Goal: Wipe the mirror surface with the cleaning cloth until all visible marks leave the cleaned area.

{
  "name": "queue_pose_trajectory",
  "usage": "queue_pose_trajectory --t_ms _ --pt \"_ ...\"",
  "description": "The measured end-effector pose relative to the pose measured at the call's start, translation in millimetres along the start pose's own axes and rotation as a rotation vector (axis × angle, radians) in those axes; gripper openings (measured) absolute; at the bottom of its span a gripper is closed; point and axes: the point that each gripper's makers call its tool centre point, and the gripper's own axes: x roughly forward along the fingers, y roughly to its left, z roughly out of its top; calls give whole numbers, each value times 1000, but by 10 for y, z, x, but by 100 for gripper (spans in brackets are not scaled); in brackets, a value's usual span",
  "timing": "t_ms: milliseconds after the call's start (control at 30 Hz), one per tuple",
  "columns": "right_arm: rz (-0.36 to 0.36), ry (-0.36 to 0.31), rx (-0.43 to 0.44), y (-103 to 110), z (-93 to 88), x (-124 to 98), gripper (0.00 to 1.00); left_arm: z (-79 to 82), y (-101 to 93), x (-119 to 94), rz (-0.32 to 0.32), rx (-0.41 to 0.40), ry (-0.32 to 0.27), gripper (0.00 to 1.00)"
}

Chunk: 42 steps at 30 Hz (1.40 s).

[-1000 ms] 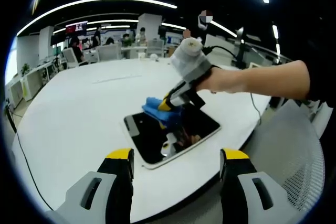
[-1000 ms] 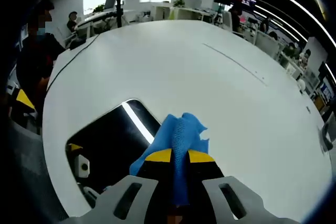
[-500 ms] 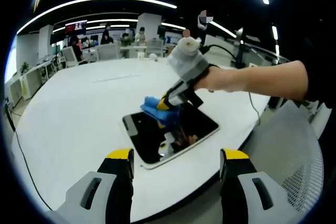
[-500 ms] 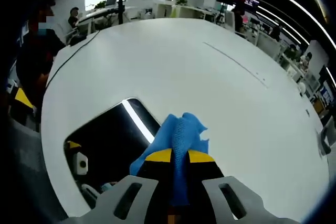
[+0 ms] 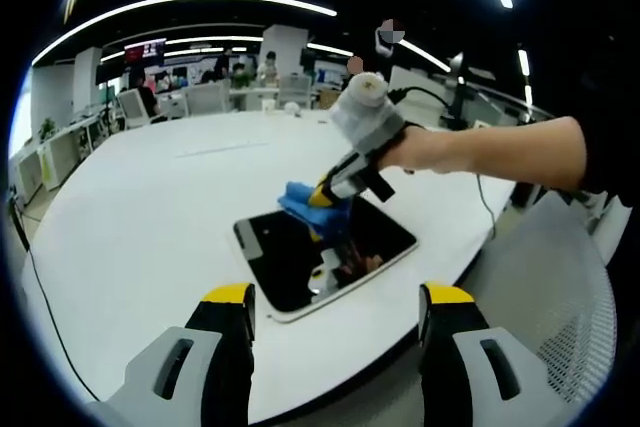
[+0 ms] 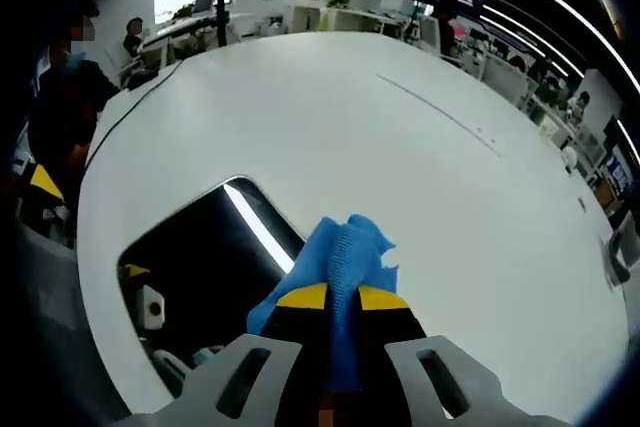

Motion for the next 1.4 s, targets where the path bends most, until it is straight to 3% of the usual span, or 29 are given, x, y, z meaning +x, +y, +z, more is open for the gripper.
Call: queue_pose_trajectory --t_ms 267,767,1400 --pt "-9 -1 21 -72 -59 -27 4 7 -9 0 -4 3 -3 66" --pt "-10 -3 45 -13 -88 -76 4 -14 -2 1 -2 -1 10 65" --pt "42 11 63 80 -174 -141 4 -3 -4 -1 0 8 6 64"
